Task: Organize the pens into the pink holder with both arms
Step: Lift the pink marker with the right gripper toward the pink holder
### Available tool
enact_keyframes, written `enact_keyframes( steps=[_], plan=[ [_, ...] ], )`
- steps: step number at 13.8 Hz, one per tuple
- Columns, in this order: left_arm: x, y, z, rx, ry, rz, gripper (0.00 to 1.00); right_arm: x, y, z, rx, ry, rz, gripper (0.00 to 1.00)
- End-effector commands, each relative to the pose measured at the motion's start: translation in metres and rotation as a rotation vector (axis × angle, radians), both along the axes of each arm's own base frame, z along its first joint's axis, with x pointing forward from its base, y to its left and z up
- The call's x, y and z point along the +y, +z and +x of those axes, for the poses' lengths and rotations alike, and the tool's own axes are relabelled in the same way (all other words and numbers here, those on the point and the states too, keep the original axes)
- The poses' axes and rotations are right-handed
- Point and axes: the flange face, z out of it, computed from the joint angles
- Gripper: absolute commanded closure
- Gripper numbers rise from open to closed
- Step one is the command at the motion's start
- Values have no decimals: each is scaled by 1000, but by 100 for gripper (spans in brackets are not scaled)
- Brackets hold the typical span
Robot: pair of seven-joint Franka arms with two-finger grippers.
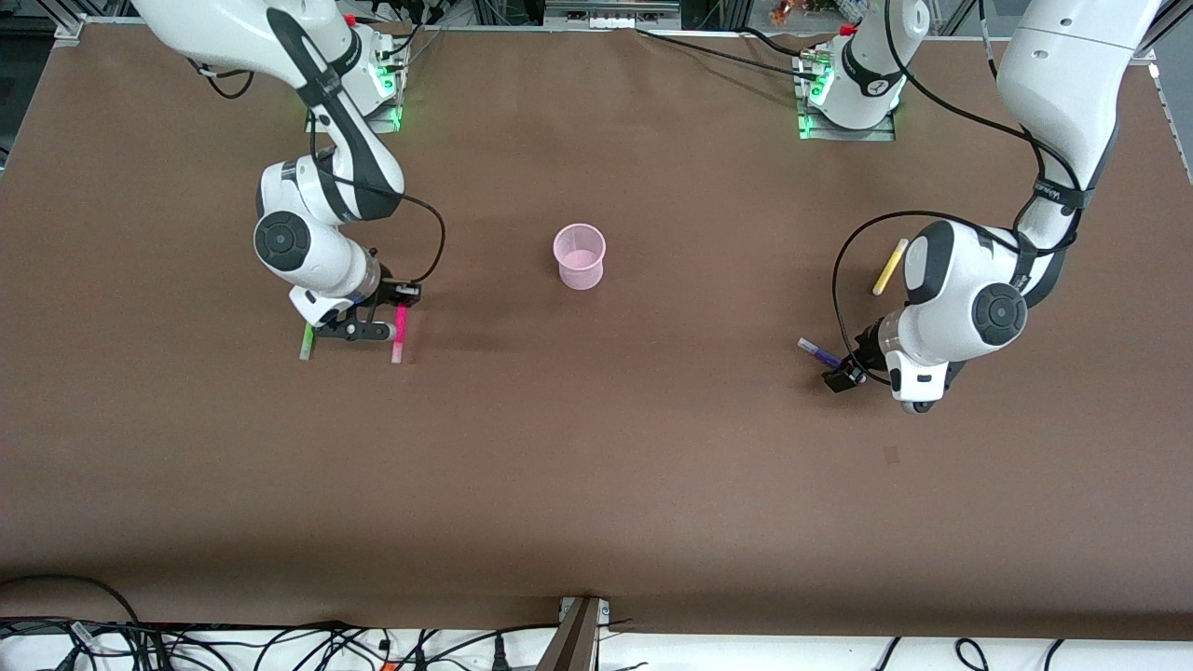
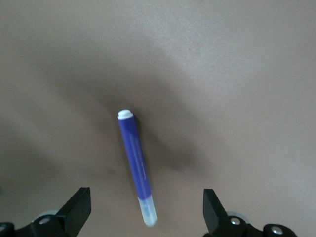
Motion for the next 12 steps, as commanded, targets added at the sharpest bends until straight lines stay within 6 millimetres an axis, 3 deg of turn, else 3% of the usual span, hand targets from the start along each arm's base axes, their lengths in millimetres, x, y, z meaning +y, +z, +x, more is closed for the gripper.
enact_keyframes(
  steps=[1, 3, 5, 7, 9, 12],
  plan=[
    [4, -17, -2, -14, 1, 50, 0, 29, 47, 0, 181, -137, 108, 100],
    [6, -25, -2, -21, 6, 59, 0, 61, 67, -16, 262, -242, 157, 100],
    [7, -25, -1, -26, 11, 58, 0, 108, 76, -38, 354, -380, 152, 100],
    [8, -26, 1, -37, 33, 57, 18, 146, 87, -52, 465, -547, 166, 100],
    [8, -34, 0, -31, 35, 54, 27, 179, 98, -71, 573, -652, 179, 100],
    [12, -41, 0, -34, 41, 54, 37, 206, 102, -88, 631, -689, 190, 100]
  ],
)
